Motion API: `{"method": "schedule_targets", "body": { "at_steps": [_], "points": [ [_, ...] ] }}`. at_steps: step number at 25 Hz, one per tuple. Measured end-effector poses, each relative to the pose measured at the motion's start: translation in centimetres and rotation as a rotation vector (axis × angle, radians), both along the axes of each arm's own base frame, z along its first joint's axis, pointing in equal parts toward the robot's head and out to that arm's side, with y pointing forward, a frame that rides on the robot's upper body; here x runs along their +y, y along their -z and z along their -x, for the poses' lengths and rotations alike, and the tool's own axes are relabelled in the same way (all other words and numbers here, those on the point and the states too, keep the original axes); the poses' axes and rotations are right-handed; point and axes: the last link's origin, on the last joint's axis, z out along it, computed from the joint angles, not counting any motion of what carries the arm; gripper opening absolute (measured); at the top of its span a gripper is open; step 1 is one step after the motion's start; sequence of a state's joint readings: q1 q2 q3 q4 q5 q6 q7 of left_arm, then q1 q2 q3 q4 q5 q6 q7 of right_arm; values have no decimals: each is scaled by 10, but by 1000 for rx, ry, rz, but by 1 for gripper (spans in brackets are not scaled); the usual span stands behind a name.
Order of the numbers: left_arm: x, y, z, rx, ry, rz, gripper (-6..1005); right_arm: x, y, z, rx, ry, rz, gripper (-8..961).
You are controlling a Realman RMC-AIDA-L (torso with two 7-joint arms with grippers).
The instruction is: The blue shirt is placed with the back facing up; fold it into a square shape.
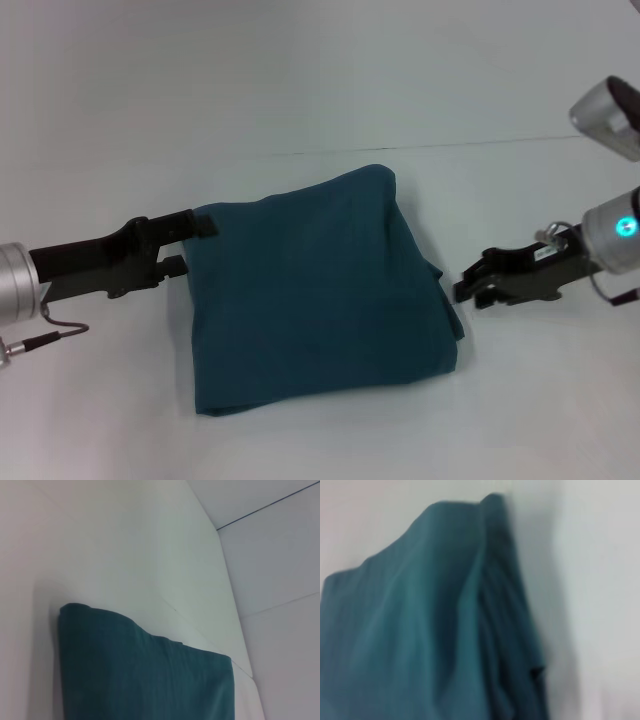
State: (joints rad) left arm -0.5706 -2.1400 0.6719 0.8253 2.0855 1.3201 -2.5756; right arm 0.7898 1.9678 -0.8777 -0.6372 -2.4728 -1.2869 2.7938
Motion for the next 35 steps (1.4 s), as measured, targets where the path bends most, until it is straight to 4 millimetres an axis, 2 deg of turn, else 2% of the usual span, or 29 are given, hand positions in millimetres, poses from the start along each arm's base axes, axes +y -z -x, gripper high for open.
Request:
{"method": "schedule_targets", "body": {
  "at_steps": [2, 4, 11, 14, 31, 35],
  "points": [
    [0, 0, 0, -2, 0, -1, 855, 2, -8, -3, -7, 11, -12, 291],
    [0, -1, 0, -8, -1, -4, 855, 3, -20, 2, 19, -5, -15, 320],
    [-2, -13, -2, -56, 25, -10, 855, 15, -89, 54, 207, -226, -157, 321],
    [-5, -20, -1, -83, 32, -16, 855, 17, -103, 61, 227, -260, -201, 322],
    [-6, -23, 0, -89, 33, -21, 856, 17, -102, 59, 235, -262, -201, 321],
    [-9, -24, -2, -75, 102, -18, 855, 16, -97, 64, 233, -354, -189, 325]
  ]
}}
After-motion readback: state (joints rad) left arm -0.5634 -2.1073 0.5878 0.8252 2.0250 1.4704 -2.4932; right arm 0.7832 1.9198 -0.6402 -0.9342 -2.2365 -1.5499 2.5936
